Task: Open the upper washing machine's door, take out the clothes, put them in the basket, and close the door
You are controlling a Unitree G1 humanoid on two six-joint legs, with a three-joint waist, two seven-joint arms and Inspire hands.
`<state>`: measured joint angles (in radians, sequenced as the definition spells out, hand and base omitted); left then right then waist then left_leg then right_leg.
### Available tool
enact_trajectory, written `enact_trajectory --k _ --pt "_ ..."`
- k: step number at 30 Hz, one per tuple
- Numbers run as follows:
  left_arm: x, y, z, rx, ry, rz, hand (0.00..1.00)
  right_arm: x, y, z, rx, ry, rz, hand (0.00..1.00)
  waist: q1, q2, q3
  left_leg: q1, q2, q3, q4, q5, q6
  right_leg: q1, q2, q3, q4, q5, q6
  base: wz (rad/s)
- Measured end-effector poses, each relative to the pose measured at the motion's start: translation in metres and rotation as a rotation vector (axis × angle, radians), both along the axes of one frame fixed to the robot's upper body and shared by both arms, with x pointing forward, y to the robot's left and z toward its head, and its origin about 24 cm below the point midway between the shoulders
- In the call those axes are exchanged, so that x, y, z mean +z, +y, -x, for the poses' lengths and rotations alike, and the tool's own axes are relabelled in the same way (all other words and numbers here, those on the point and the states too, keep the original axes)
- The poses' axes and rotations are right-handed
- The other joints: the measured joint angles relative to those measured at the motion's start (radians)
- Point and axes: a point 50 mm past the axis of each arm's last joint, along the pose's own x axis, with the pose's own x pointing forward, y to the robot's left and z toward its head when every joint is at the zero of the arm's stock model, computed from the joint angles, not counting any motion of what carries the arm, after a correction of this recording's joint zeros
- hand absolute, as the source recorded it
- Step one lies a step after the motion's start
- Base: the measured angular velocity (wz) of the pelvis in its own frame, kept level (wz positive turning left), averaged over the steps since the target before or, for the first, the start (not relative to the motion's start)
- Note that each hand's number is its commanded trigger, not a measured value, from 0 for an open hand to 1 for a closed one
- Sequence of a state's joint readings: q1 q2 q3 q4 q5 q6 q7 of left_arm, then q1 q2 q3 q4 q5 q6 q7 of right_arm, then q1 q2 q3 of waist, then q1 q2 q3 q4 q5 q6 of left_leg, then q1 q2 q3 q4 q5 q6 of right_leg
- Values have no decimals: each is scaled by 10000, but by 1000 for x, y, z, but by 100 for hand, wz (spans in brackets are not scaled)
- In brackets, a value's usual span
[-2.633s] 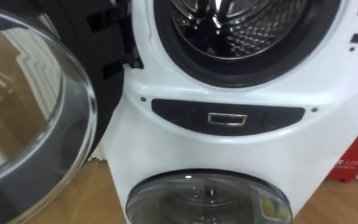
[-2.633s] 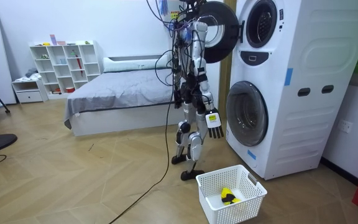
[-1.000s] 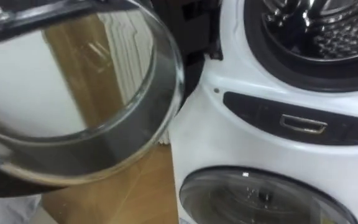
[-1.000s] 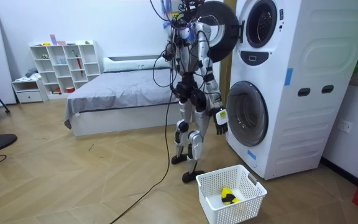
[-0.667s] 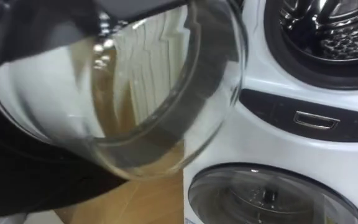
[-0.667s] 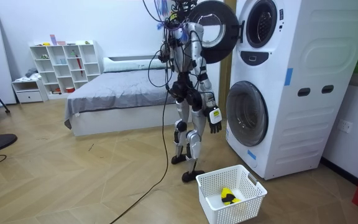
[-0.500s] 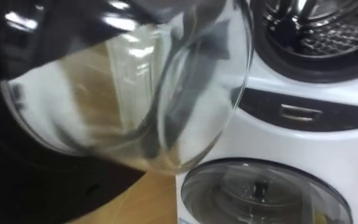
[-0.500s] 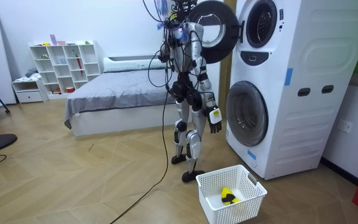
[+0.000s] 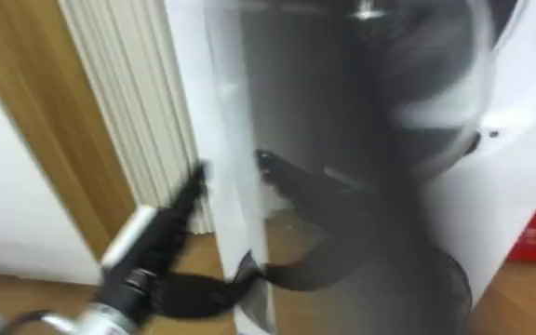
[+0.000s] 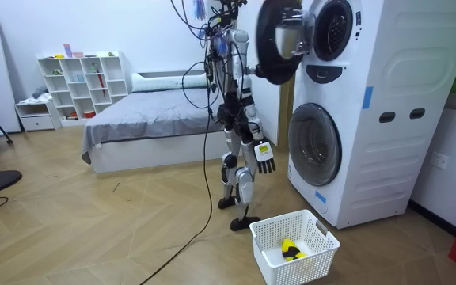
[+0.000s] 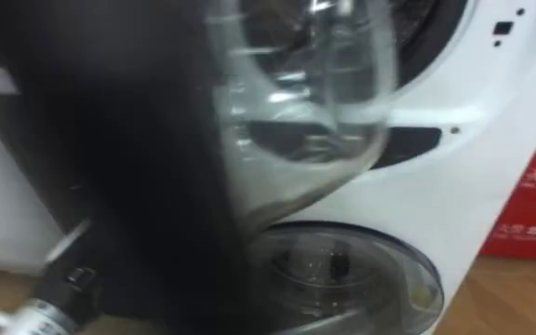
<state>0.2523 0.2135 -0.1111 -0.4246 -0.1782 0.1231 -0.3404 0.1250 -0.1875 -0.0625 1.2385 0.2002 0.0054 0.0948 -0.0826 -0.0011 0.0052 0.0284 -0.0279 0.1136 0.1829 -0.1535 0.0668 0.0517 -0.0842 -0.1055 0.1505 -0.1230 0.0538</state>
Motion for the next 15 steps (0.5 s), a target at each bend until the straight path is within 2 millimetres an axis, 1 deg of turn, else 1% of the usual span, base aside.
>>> enact_trajectory --k 1,3,4,6,7,9,10,13,15 --pt "0 -1 0 -139 20 92 0 -1 4 0 -66 -19 -126 0 5 -49 -24 28 0 19 -16 -24 -43 -1 55 49 0 -31 -53 -9" --pt "-2 -4 1 -417 123 116 0 -1 6 -2 -93 -115 -220 0 26 -73 -15 133 80 150 -140 -60 -103 6 128 157 -2 -57 -98 -17" --pt "-5 -6 2 -604 259 132 0 -1 7 -3 -118 -176 -259 0 21 -67 -16 190 156 205 -207 -85 -146 32 170 193 -17 -68 -130 -17" --pt "-10 -9 2 -799 495 156 0 -1 9 -6 -147 -366 -301 0 -41 -38 -12 203 158 236 -246 -124 -208 20 217 199 -17 -107 -175 -10" --pt "-14 -10 3 -919 646 156 0 -1 10 -8 -158 -456 -321 0 -138 -20 -8 204 192 239 -289 -140 -235 39 258 197 -13 -123 -194 -4" --pt "-19 -11 3 -1027 870 160 0 -1 10 -10 -188 -590 -322 0 -220 25 35 257 263 288 -338 -170 -286 43 334 196 -6 -124 -196 -10" --pt "-23 -11 3 -1057 1055 140 0 0 10 -12 -124 -649 -313 0 -220 52 70 314 323 405 -369 -208 -346 41 388 200 -6 -128 -203 -21" --pt "-27 -10 3 -1050 1207 79 0 0 11 -14 6 -673 -305 0 -276 72 82 348 408 478 -409 -265 -429 22 467 210 -7 -171 -274 -11" --pt "-27 -10 3 -1057 1231 58 0 0 11 -14 26 -706 -299 0 -293 101 96 369 453 476 -427 -287 -464 17 514 193 -7 -175 -280 -2"
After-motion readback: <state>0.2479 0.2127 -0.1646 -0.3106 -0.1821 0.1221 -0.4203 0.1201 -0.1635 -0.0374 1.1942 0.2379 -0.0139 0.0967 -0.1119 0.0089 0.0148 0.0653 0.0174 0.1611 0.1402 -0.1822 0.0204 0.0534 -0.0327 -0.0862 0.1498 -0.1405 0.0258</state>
